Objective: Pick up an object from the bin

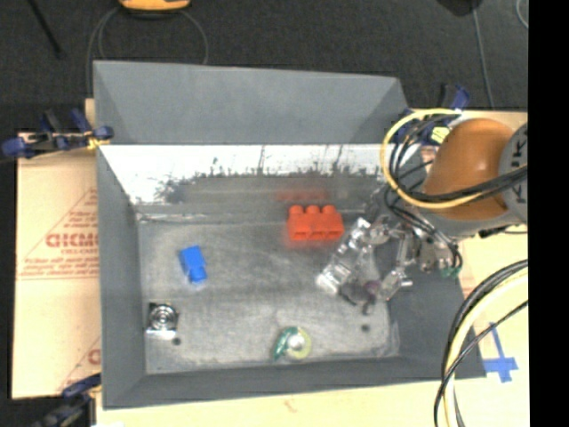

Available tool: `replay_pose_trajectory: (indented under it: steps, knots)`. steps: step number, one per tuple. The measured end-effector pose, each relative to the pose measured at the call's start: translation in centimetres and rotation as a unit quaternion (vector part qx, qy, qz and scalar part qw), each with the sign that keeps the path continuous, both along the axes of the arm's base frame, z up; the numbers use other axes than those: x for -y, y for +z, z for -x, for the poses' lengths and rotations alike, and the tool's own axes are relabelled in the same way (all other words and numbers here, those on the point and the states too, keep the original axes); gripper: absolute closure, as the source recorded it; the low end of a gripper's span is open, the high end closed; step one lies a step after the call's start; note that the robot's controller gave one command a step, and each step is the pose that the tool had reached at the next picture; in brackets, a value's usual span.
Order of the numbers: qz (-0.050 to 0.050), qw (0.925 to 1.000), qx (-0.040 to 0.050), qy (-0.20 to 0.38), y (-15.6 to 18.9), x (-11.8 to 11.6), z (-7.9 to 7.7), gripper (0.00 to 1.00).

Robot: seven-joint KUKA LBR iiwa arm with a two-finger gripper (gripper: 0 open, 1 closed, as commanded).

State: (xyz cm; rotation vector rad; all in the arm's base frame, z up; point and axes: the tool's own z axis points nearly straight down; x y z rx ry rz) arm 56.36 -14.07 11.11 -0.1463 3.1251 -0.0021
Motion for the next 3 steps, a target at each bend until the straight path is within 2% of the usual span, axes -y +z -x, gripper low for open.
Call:
replay_pose_trajectory:
  steps: [1, 2, 3]
  knots:
    - [0.008, 0.9743, 0.0021, 0.225, -2.4, -0.9, -2.1, 0.0]
    - [-0.001, 0.8294, 0.0157, 0.558, -2.8, 0.4, -2.1, 0.0]
    - [0.005, 0.828, 0.0122, 0.561, -2.9, 1.1, -2.0, 1.0]
